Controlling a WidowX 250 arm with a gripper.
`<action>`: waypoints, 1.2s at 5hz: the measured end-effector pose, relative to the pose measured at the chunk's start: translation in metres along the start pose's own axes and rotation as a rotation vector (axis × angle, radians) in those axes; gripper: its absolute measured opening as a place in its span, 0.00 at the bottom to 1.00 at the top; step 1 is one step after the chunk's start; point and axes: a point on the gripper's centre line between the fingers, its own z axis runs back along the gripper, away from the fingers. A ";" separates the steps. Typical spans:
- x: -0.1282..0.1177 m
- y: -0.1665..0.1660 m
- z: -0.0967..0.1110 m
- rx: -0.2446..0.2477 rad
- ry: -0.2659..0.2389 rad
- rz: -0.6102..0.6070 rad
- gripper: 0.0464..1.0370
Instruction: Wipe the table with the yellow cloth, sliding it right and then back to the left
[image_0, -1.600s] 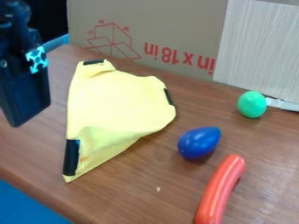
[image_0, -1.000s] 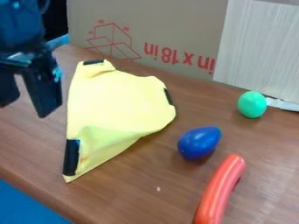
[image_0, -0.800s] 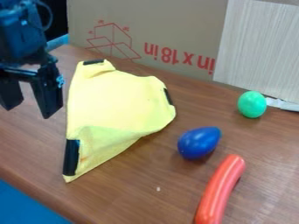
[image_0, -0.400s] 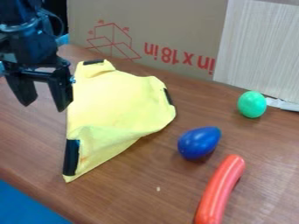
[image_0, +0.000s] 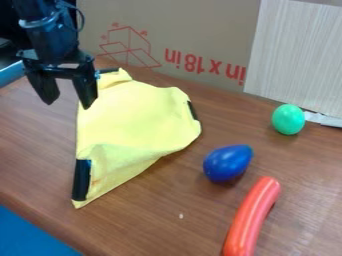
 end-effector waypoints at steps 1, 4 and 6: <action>0.016 0.001 -0.010 -0.027 0.000 0.017 0.96; 0.038 -0.009 -0.051 -0.020 -0.045 0.048 0.96; 0.040 -0.026 -0.066 -0.011 -0.049 0.047 0.96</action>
